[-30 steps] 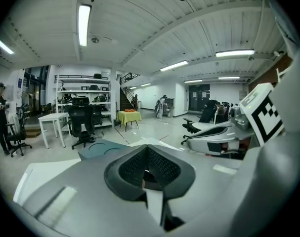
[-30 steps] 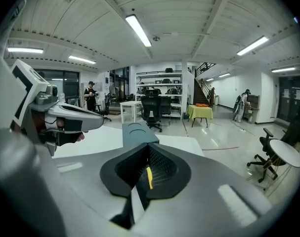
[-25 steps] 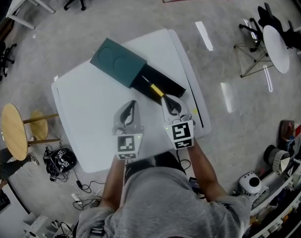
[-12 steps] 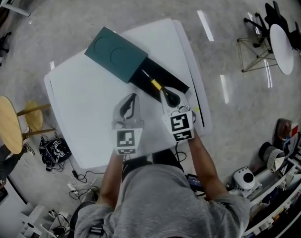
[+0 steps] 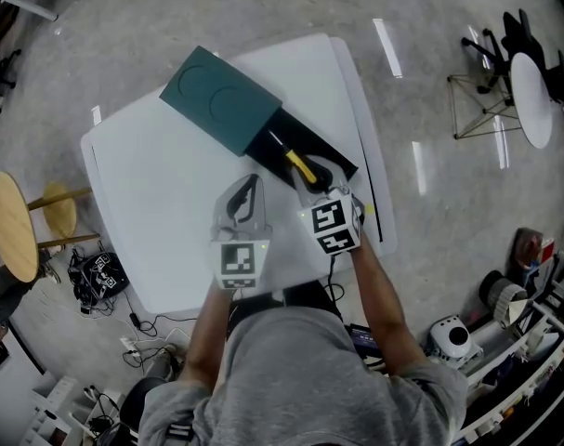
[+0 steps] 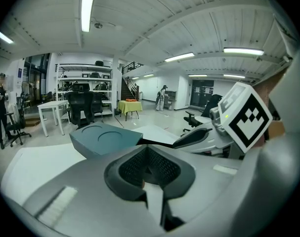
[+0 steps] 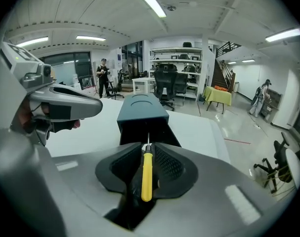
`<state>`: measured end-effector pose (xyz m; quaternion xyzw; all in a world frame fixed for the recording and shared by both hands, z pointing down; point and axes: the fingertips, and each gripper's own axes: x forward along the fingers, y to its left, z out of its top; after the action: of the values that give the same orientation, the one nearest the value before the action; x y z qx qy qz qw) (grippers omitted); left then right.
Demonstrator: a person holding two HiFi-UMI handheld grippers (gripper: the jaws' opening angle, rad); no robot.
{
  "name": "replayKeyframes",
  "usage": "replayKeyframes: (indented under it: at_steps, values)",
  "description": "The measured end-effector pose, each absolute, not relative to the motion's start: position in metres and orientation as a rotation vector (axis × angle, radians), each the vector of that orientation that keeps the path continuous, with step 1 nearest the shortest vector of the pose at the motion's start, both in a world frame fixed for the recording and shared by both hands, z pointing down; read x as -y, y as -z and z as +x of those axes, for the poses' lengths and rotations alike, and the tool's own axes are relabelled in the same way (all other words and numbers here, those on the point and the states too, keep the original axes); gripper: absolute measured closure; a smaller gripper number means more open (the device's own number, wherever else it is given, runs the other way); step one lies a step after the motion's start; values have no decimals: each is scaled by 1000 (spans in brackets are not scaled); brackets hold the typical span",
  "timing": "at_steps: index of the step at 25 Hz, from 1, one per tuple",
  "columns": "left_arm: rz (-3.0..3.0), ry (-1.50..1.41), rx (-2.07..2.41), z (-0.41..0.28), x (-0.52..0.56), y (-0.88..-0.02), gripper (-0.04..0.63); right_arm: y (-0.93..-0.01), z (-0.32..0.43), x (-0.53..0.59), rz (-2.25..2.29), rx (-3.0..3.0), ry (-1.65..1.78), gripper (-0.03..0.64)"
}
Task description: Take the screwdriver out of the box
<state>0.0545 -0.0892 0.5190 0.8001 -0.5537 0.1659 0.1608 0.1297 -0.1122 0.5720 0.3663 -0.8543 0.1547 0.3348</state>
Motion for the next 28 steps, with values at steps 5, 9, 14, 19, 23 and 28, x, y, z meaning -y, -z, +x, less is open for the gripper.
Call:
replayKeyframes:
  at_steps: [5, 9, 14, 19, 23, 28]
  values:
    - [2268, -479, 1592, 52, 89, -523, 583, -591, 122, 112, 858, 2174, -426, 488]
    - [2248, -484, 1605, 48, 91, -525, 583, -608, 118, 113, 800, 2120, -452, 473]
    - [2226, -485, 1614, 44, 93, -528, 583, -623, 116, 115, 767, 2074, -469, 472]
    - [2217, -499, 1629, 38, 94, -530, 583, -635, 120, 114, 732, 2027, -492, 477]
    - [2204, -495, 1638, 34, 93, -530, 583, -643, 122, 113, 729, 1993, -510, 522]
    - [2195, -494, 1643, 30, 93, -533, 583, -644, 122, 116, 735, 1989, -508, 534]
